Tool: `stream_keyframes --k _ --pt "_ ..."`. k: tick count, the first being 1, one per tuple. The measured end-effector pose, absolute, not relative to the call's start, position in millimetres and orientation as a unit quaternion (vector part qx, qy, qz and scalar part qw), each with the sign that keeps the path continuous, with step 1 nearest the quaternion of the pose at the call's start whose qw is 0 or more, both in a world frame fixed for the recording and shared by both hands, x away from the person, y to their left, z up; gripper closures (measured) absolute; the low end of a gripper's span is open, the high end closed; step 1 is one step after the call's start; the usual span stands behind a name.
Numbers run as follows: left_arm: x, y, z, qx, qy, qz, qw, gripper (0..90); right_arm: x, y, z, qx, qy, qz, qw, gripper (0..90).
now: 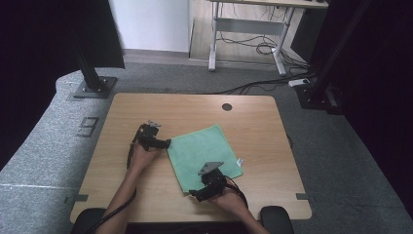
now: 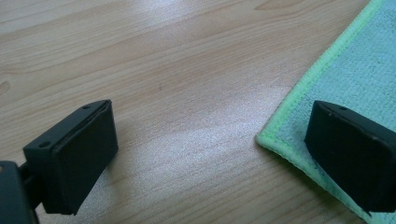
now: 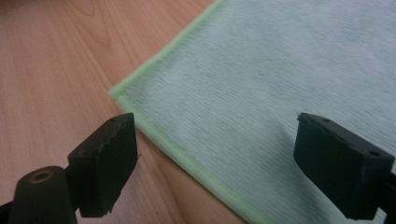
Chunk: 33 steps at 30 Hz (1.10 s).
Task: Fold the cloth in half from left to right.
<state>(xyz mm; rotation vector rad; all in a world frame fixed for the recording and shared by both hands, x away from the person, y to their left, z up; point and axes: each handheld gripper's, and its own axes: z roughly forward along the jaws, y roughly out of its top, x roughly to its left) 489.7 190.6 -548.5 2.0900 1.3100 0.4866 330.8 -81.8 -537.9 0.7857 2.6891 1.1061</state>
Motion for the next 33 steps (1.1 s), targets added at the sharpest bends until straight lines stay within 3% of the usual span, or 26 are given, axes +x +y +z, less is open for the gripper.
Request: stream_keyframes --k 13,25,28,33 --pt "489.7 190.7 -548.4 0.792 0.495 0.184 0.308 1.8 320.4 -48.6 -534.7 0.204 0.909 0.362 0.045 34.9" --pt "488.4 190.7 -548.0 0.793 0.489 0.184 0.312 3.9 315.0 -42.8 -536.2 0.183 0.918 0.342 0.079 60.9" --pt "486.1 191.2 -547.5 0.797 0.479 0.183 0.321 8.6 316.3 -43.8 -535.5 0.189 0.917 0.339 0.085 72.8" --pt "479.1 191.7 -545.9 0.805 0.448 0.177 0.346 35.7 318.6 -45.9 -535.4 0.195 0.916 0.340 0.083 80.8"
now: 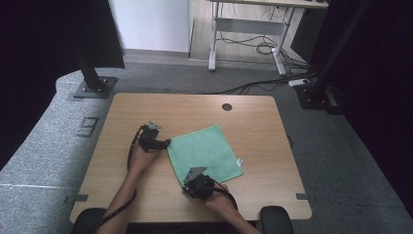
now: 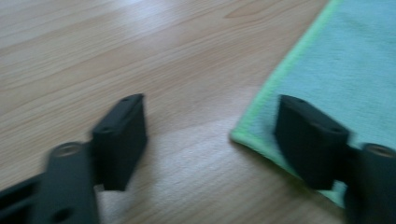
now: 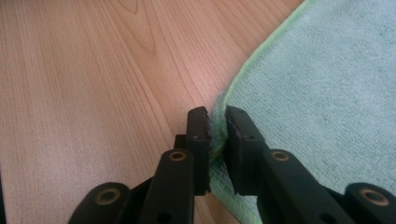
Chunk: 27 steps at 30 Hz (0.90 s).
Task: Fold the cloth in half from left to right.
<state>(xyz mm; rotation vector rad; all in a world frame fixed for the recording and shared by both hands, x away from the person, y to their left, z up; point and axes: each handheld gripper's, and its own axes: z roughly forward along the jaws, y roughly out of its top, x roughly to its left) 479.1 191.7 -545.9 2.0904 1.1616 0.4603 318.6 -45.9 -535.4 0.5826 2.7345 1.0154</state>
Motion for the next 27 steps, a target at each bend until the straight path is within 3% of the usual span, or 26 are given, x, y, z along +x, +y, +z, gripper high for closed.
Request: stream_keyframes --k 6,9,27 --pt "472.1 187.6 -545.6 0.812 0.428 0.156 0.365 72.9 320.2 -45.7 -534.6 0.198 0.916 0.339 0.077 82.3" --pt "472.0 188.5 -545.8 0.811 0.429 0.140 0.373 84.0 319.9 -45.3 -534.0 0.198 0.916 0.341 0.069 83.5" --pt "453.4 234.2 -531.0 0.791 0.472 0.151 0.360 85.1 314.5 -2.3 -525.1 0.145 0.922 0.356 0.049 84.8"
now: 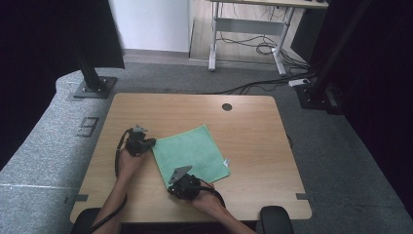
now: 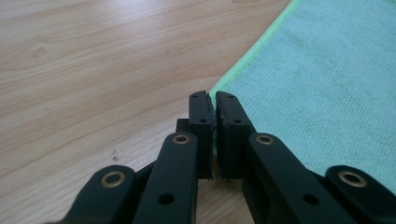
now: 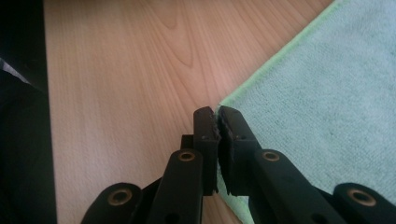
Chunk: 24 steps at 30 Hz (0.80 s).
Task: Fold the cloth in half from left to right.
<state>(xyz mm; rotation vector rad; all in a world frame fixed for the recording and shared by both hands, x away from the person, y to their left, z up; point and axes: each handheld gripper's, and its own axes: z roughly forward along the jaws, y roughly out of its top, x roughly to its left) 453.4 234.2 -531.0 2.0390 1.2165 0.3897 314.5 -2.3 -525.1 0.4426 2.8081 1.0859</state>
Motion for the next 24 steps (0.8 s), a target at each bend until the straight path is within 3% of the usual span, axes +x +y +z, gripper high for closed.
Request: stream_keyframes --k 24 --pt "484.2 193.0 -504.7 0.792 0.453 0.133 0.386 84.1 323.9 -63.0 -500.6 0.192 0.901 0.375 0.108 85.4"
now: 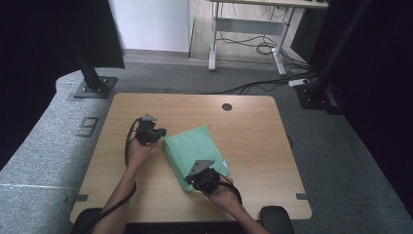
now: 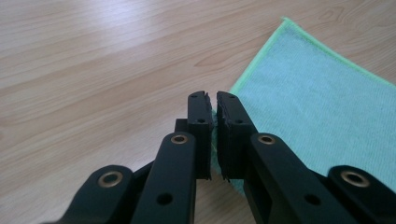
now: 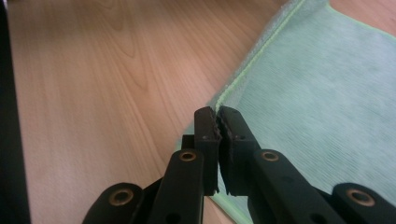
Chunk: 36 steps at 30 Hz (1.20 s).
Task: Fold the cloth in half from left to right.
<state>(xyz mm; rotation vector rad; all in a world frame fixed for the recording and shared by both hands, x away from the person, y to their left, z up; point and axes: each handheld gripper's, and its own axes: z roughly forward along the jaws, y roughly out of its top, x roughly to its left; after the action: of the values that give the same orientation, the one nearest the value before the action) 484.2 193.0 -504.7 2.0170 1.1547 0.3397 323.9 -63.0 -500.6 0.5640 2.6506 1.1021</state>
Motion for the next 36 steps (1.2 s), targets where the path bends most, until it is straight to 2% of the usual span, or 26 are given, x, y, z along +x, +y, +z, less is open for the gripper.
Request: stream_keyframes --k 36 --pt "520.7 95.2 -503.1 0.824 0.398 0.158 0.373 84.0 343.3 -145.9 -505.7 0.276 0.879 0.362 0.140 85.9"
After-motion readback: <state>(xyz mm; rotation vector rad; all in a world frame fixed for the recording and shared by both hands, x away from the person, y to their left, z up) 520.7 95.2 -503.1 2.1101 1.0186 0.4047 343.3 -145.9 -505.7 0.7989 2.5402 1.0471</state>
